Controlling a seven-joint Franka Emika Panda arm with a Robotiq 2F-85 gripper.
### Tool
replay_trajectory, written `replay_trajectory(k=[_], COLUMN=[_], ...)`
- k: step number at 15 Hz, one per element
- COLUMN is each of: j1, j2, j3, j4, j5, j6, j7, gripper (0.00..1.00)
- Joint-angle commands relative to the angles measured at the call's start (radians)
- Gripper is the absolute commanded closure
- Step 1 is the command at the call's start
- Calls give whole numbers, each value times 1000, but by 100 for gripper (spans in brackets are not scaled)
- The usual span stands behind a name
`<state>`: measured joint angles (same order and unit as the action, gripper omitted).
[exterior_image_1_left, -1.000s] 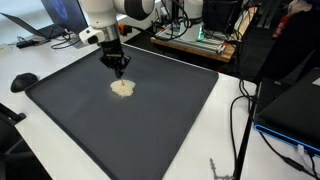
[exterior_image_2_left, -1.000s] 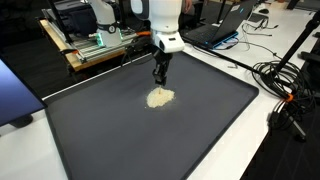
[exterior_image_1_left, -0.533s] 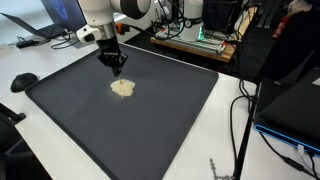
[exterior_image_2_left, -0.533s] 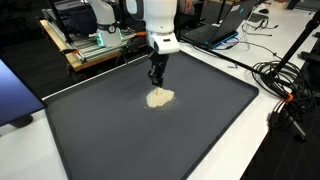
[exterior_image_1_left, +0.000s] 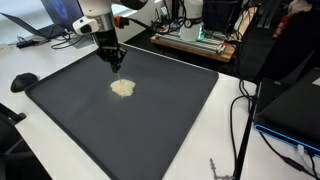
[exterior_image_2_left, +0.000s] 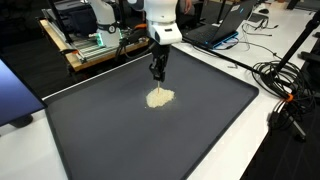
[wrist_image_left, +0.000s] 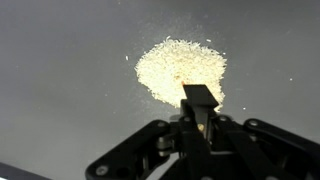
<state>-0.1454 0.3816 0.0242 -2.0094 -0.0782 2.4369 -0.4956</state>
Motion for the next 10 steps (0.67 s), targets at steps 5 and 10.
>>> replay_trajectory(k=[5,10], j1=[27,107], j2=[-80,-85], j3=[-10,-33], j4=[1,0], j5=[-19,-160], j6=[-56,-51], j7=[46,168], gripper=[97,97])
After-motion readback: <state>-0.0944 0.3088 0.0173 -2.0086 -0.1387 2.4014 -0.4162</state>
